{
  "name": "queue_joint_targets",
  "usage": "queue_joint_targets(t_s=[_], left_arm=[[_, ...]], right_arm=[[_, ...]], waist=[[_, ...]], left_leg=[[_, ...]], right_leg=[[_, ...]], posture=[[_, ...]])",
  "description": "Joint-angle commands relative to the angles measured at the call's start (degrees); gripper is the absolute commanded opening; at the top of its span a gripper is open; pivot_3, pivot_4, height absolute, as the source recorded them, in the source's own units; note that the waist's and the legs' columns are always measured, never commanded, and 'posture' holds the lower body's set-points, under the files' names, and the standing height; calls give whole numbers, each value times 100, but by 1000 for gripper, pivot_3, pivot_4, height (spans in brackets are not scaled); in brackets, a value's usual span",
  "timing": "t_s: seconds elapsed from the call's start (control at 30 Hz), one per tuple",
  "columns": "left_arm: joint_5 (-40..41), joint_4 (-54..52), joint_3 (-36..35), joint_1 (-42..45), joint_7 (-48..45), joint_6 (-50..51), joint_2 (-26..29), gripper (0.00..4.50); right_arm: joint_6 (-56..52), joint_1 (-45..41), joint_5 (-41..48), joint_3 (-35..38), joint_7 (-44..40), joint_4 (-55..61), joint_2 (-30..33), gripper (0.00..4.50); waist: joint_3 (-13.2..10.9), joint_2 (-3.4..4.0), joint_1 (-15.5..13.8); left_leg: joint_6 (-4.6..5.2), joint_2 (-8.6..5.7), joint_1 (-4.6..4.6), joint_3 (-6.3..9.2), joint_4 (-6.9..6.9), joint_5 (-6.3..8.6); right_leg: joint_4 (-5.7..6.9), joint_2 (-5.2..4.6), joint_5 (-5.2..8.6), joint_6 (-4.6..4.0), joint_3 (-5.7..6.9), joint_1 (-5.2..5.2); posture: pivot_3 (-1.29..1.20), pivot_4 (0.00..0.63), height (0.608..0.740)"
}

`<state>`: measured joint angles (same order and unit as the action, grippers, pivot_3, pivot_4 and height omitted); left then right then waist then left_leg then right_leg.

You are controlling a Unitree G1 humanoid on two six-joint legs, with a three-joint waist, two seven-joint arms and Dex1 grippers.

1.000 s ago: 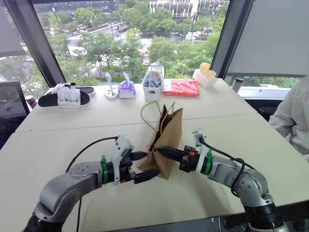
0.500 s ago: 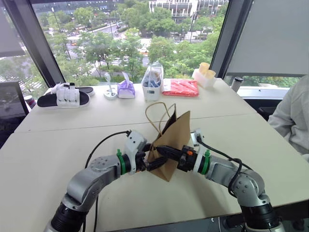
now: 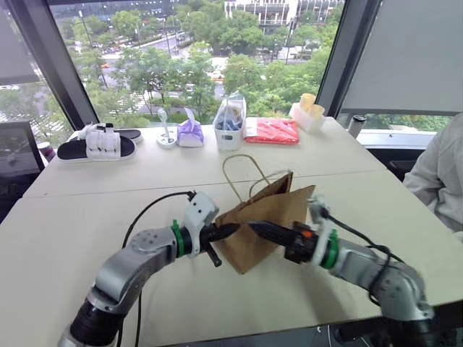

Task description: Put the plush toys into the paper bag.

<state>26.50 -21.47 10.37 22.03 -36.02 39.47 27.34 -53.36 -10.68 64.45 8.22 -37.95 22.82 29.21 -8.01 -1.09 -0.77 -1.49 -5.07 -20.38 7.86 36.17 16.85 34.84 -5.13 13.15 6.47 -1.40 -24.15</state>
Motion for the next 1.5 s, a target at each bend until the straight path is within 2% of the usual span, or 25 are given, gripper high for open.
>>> queue_joint_targets(t_s=[0.03,0.13,0.3,0.5,0.7,0.8,0.9,1.0,1.13,1.2,1.4,1.5], left_arm=[[-312,675,82,616,-840,-1013,119,46],[-746,2314,247,1617,-1817,-2327,73,46],[-1267,4823,308,2813,-2732,-3949,-238,46],[-1551,7036,287,3851,-3970,-4621,-481,46],[-2059,8359,323,4432,-4190,-5135,-614,46],[-2189,8681,246,4594,-4167,-5229,-692,1051],[-2161,8766,35,4661,-3986,-5304,-743,2481],[-2094,8636,-146,4629,-4037,-5159,-657,3932],[-1875,7951,-448,4291,-4199,-4856,-320,3932],[-1614,7046,-654,3867,-4228,-4257,-73,3932],[-290,2530,-1464,1327,-3654,-1236,1099,3932],[675,418,-2501,-333,-2694,309,1319,3932]], right_arm=[[-97,345,328,59,-455,618,360,0],[8,588,73,-241,-489,821,410,0],[267,743,-109,-365,-292,837,177,0],[474,1164,-155,-346,-75,1000,46,0],[601,1262,-119,-332,130,1007,-39,0],[612,1272,-147,-358,165,1021,-16,0],[611,1249,-155,-378,189,996,-4,0],[586,1193,-202,-421,169,950,38,0],[565,1145,-227,-447,138,919,84,0],[554,1135,-206,-434,120,904,117,0],[596,1124,-352,-431,68,796,228,0],[828,965,-804,-459,275,593,149,0]], waist=[[0,0,11],[-1,-2,-5],[0,0,7],[-2,-3,8],[-2,-4,15],[-2,-4,13],[-2,-4,13],[-2,-4,14],[-2,-4,45],[-2,-3,93],[-1,0,207],[-1,1,174]], left_leg=[[0,0,1,-1,0,0],[0,4,1,-1,2,0],[1,3,5,4,5,0],[3,-5,-14,5,5,2],[38,-11,-6,-6,9,21],[38,-9,1,-3,13,21],[39,-9,-1,-1,19,21],[39,-9,-2,0,22,21],[39,-8,-2,1,22,21],[39,-5,0,1,19,22],[39,-2,-4,4,2,22],[41,-4,-6,1,2,26]], right_leg=[[0,0,0,0,1,1],[0,5,1,0,7,3],[-42,3,-1,3,20,32],[-61,-4,-18,32,23,19],[-66,-13,-21,38,23,26],[-62,-10,-21,38,27,36],[-61,-9,-21,39,28,38],[-60,-9,-22,40,28,38],[-56,-8,-22,40,28,36],[-52,-7,-22,40,27,32],[-12,-8,-22,39,6,-3],[9,-12,-22,38,1,-20]], posture=[[0,150,740],[0,150,740],[0,150,740],[0,150,740],[0,150,740],[0,150,740],[0,150,740],[0,150,740],[0,150,740],[0,150,740],[0,150,740],[0,150,740]])
